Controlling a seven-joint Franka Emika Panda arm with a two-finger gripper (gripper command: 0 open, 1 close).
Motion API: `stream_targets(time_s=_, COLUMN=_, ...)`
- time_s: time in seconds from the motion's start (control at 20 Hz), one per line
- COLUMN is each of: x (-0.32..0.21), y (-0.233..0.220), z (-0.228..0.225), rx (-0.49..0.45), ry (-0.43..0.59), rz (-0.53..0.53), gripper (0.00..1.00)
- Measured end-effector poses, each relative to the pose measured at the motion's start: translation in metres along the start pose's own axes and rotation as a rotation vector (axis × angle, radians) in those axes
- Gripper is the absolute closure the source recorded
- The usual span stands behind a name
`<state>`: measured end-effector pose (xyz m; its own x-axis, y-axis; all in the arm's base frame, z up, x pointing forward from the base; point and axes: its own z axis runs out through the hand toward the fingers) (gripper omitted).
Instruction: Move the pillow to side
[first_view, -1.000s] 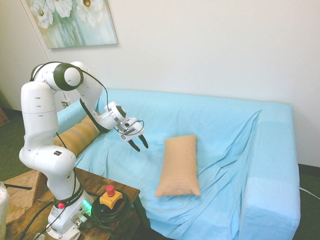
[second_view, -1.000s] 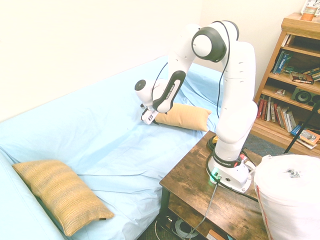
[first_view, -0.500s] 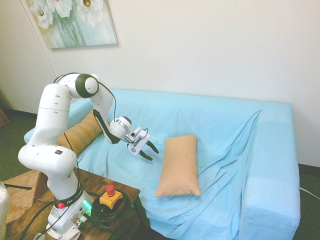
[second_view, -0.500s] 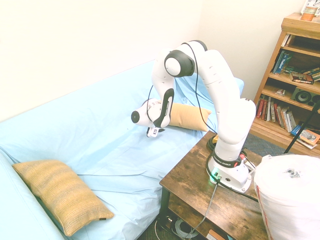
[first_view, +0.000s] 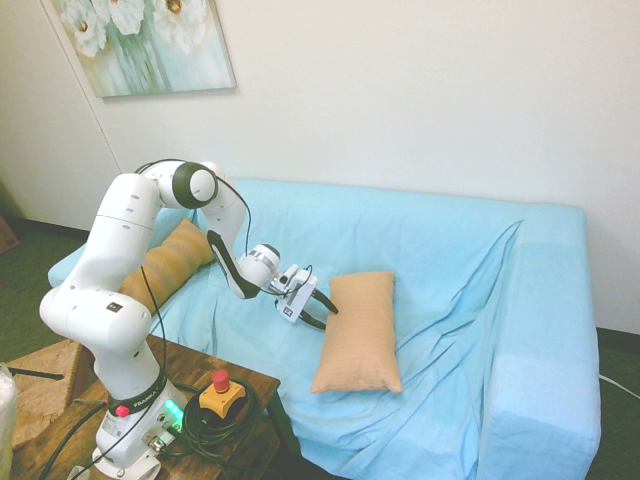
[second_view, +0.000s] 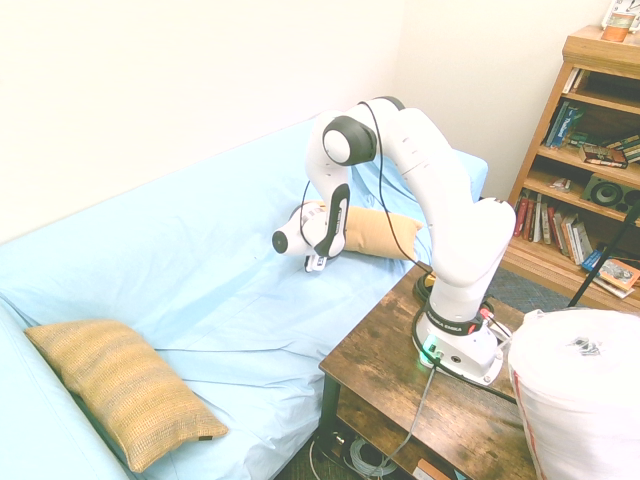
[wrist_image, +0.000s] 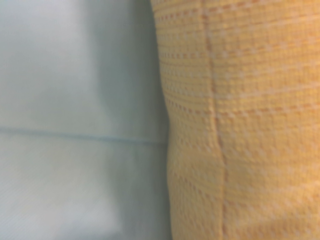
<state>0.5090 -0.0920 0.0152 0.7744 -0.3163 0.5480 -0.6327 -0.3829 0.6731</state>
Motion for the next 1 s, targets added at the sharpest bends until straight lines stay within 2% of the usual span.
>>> stream_targets(time_s=0.35, x=0.003, y=0.009, z=0.039, rx=-0.042, ry=0.017, rz=0.016, gripper=0.0)
stream_targets(time_s=0.4, x=0.005, y=0.011, z=0.043, rx=-0.042, ry=0.015, rz=0.018, gripper=1.0)
stream_targets(time_s=1.0, x=0.011, y=0.015, z=0.047, rx=-0.012, ry=0.0, rz=0.038, gripper=1.0)
